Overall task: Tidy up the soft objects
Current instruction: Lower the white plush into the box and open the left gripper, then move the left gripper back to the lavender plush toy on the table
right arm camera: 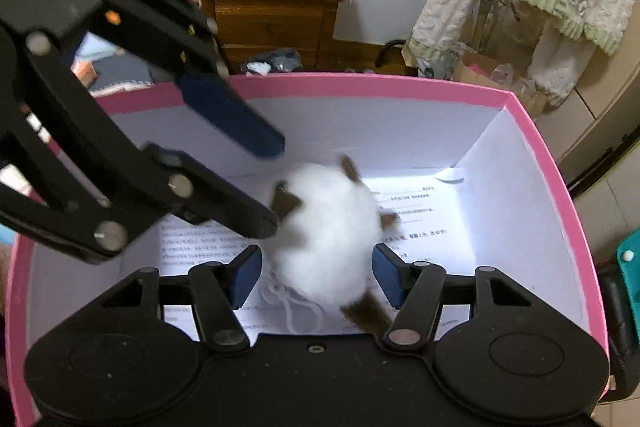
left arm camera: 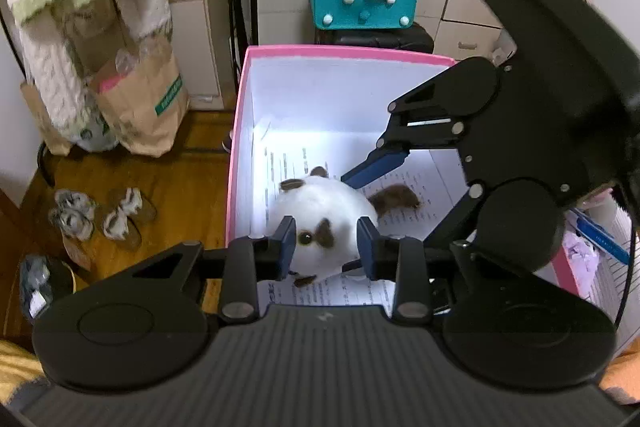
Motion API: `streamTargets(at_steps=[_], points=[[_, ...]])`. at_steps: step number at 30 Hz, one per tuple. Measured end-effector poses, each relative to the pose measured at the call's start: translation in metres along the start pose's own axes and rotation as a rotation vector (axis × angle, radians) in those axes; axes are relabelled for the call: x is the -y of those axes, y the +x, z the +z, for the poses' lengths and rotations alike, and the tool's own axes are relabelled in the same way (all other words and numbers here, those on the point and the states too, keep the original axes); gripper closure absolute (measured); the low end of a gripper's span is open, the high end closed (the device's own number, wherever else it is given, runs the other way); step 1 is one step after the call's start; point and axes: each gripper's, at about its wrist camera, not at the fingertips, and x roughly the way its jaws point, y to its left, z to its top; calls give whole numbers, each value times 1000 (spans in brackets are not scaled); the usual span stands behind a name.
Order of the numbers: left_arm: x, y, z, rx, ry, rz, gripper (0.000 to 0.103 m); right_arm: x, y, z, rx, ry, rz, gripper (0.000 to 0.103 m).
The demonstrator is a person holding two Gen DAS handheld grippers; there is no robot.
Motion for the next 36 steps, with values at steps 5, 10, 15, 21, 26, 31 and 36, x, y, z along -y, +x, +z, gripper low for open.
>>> streamTargets(at_steps=[5,10,15,21,26,31,36], points=[[-2,-2,-4,15,-33,19,71,0,1,-1,6,38,-11,44],[-1,-21,-8,49,-37,21,71,-5,-20,-7,77,99,-44,44],[1,-42,-14,71,-39,28,60,-24,-52,-18,139,186,-98,43],[17,-67,-21,87,8,23,52,-54,-84,-33,175,303,-169,43],[34,-90,-30,118,56,16,47,-78,-114,-43,207,369,-197,43],[47,-110,-37,132,76,4,44,-96,-142,-57,231,423,-204,42],[63,-128,-45,150,107,4,42,-114,-164,-73,244,445,-248,42]])
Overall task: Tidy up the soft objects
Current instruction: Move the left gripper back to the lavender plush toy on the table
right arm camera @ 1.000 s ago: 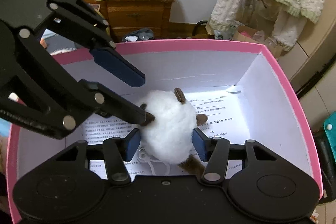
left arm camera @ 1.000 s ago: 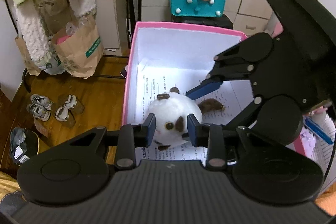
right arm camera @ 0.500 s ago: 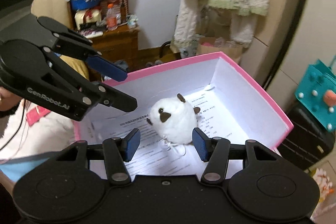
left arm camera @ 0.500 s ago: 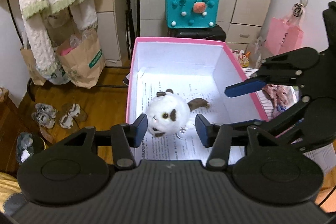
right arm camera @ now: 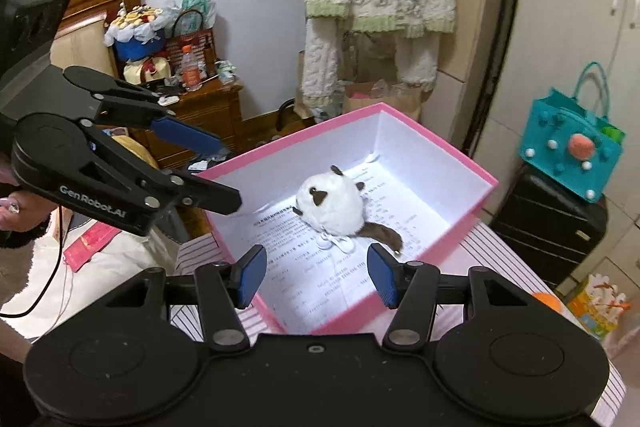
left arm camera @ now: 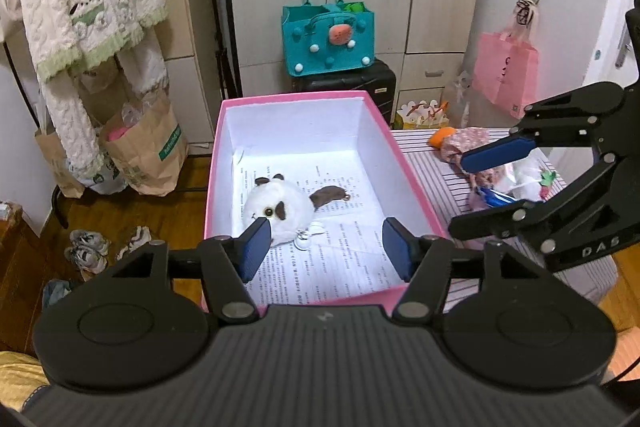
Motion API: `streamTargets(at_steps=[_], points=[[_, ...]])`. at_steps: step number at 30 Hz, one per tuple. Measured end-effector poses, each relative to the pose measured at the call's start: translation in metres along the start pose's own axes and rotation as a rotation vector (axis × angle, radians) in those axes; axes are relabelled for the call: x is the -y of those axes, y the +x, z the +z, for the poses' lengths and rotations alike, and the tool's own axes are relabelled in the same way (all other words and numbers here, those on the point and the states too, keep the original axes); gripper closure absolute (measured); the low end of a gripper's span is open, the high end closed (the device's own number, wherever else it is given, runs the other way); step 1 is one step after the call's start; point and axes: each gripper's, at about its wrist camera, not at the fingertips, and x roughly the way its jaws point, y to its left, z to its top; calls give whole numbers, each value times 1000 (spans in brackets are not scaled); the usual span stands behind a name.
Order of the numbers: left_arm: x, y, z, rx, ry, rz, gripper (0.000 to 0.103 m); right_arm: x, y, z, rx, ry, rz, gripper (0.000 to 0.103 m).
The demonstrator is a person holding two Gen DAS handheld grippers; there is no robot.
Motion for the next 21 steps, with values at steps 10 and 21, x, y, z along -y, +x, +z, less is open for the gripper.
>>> streamTargets(at_steps=[10,21], points=[[40,-37,-7,-10,86,-48,38,-14,-64,-26,39,18,-46,40],[86,-65,-18,-21,189,-147,31,-33,-122,-74,56,60,-94,38]])
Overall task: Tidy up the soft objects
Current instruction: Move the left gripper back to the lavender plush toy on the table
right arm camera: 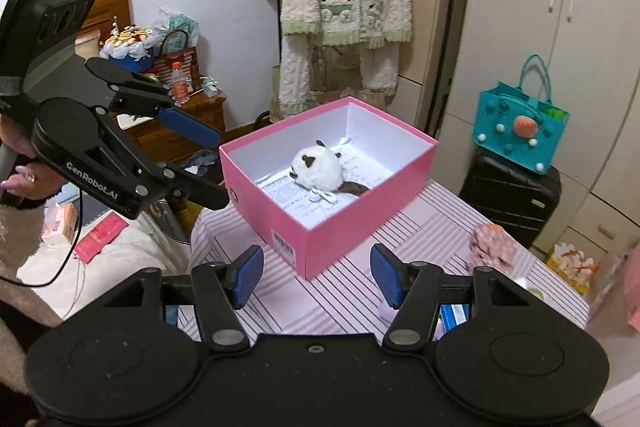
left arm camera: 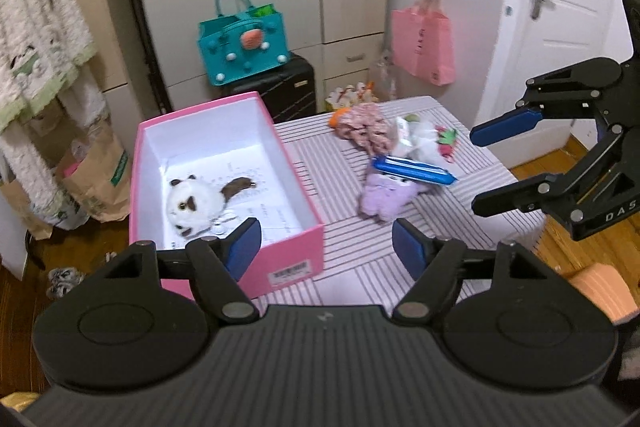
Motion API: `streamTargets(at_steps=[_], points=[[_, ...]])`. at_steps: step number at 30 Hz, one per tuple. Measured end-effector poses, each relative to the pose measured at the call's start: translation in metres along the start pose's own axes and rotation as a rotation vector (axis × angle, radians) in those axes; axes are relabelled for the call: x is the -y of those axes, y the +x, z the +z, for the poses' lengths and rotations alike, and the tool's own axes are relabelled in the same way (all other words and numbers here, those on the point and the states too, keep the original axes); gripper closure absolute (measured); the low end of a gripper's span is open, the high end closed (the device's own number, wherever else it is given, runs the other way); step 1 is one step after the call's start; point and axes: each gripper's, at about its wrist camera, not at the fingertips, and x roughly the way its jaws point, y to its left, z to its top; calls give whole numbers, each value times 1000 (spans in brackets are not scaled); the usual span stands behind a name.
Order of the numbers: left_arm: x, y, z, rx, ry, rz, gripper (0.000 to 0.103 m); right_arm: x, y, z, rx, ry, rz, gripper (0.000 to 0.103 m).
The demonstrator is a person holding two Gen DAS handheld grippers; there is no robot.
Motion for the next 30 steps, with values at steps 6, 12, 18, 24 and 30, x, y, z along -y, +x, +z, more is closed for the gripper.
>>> streamTargets(at_steps=[6,12,18,24,30], points=[[24,9,3,-18,64,-35,30,-4,-21,-26,11,3,-43,37],[38,31,9,-53,87,-99,30,2,-27,-47,8,32,-73,36],[52,59,16,-86,115,-147,30,18,-20,-67,-14,87,-71,35],[60,95,25,-112,115,-198,30,43,-2,-89,-34,156,-49,35],[67,132,31,-121,110,-215,30,64,27,-107,-60,203,-11,34]])
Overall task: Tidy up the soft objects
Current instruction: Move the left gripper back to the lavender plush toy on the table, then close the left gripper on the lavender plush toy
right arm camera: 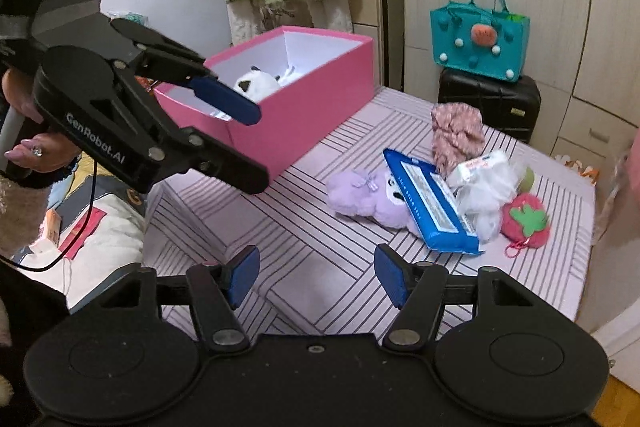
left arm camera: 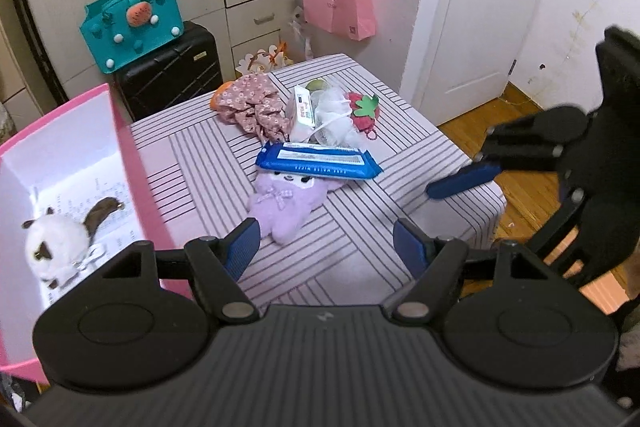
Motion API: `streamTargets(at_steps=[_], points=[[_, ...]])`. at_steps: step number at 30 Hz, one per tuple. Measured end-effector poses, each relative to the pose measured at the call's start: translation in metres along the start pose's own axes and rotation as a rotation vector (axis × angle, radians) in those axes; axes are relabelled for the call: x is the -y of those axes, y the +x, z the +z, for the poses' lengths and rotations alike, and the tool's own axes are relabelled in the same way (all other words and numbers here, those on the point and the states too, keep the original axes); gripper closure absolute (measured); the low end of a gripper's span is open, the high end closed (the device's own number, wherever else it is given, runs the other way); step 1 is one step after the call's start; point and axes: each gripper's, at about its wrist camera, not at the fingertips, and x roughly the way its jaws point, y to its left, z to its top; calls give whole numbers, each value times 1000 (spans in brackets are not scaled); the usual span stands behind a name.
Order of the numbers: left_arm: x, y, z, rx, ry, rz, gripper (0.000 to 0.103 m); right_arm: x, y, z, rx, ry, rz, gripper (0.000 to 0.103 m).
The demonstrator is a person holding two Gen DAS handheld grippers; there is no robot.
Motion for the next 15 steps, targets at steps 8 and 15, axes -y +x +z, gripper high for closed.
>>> streamTargets(at_steps=[8,15], points=[[-12,57,10,0,-9,39,31,17,69,-11,20,75,-1,34],[-30,95,18,-53,-35,39,32,27,93,-11,85,121,-74,29]])
